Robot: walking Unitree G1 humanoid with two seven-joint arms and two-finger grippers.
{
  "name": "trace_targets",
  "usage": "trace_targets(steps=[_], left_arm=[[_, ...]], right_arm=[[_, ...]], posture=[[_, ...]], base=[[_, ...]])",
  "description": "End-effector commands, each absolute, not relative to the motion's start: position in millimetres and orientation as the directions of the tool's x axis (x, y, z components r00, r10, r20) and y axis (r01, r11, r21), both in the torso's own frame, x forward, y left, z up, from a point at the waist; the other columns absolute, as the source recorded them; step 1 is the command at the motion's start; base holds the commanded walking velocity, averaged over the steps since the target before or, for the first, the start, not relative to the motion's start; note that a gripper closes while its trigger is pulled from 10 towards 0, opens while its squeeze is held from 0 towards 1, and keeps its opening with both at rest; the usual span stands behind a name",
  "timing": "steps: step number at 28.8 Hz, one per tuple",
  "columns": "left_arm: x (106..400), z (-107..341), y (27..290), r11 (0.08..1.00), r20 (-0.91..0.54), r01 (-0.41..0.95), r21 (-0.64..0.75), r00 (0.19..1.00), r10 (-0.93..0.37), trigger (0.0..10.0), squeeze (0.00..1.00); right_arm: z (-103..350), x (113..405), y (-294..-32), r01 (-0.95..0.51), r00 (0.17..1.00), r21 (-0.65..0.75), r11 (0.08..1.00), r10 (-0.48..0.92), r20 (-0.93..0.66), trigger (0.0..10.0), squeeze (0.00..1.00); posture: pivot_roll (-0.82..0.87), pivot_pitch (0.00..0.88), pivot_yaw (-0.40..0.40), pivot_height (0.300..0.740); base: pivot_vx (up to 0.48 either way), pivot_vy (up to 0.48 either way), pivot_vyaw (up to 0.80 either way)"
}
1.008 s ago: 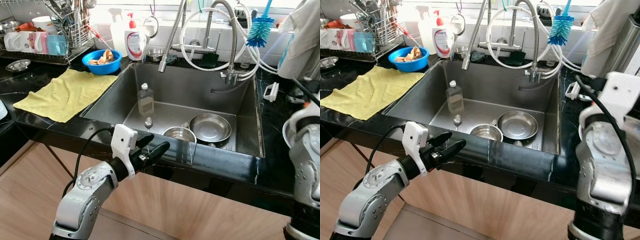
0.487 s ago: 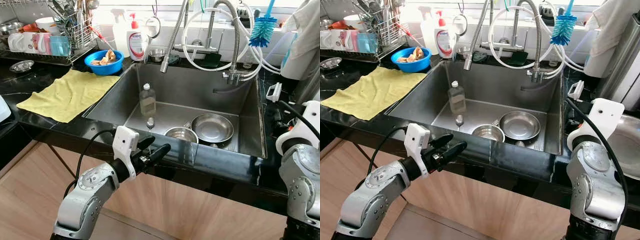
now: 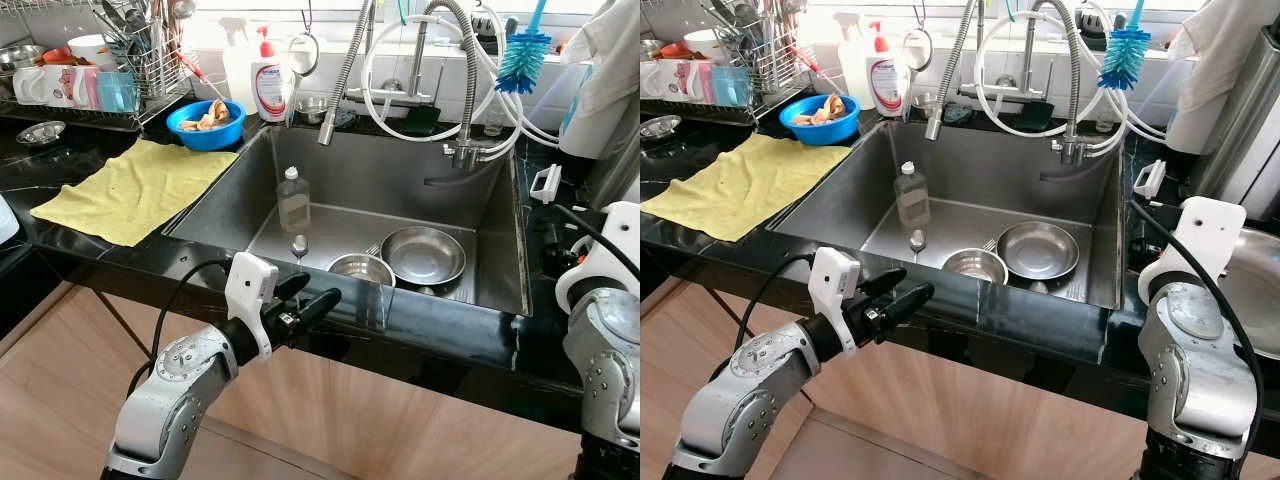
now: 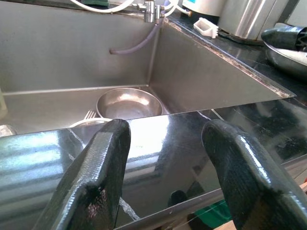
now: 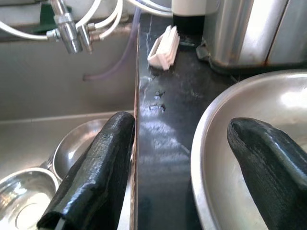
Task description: Kitchen organization
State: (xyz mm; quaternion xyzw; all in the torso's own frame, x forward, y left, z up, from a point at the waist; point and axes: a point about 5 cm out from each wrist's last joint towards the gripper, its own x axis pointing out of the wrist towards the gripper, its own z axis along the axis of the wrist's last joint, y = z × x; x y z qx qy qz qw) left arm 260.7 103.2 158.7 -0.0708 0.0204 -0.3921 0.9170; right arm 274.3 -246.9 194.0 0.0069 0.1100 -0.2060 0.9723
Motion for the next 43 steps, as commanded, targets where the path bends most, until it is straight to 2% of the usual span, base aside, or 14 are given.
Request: trace_targets(steps=[1,26,27,43], left_arm=[[259.8,158.7,104.3,0.683,0.019,0.718,-0.134,0.691,-0.723,10.0,0.00],[257.1,157.6,104.5,0.682,0.016,0.719,-0.133,0.690,-0.724,10.0,0.00],[257.2,157.6,104.5,0.682,0.016,0.719,-0.133,0.690,-0.724,10.0,0.00],[258.5,158.7,103.9,0.679,0.020,0.723,-0.128,0.686,-0.727,10.0,0.00]], right_arm=[[193.8,274.3,-246.1,0.406,0.885,-0.037,0.913,-0.403,-0.234,10.0,0.00],[180.7,273.6,-254.0,0.454,0.839,-0.033,0.890,-0.440,-0.320,10.0,0.00],[181.0,273.7,-254.1,0.455,0.840,-0.027,0.890,-0.439,-0.318,0.0,0.00],[182.0,277.7,-252.8,0.447,0.848,-0.009,0.895,-0.426,-0.314,0.0,0.00]], posture=[[-0.06,0.000,0.038,0.740],[-0.06,0.000,0.032,0.740],[-0.06,0.000,0.032,0.740],[-0.05,0.000,0.029,0.740]], base=[[0.000,0.000,0.00],[0.000,0.000,0.00],[0.000,0.000,0.00],[0.000,0.000,0.00]])
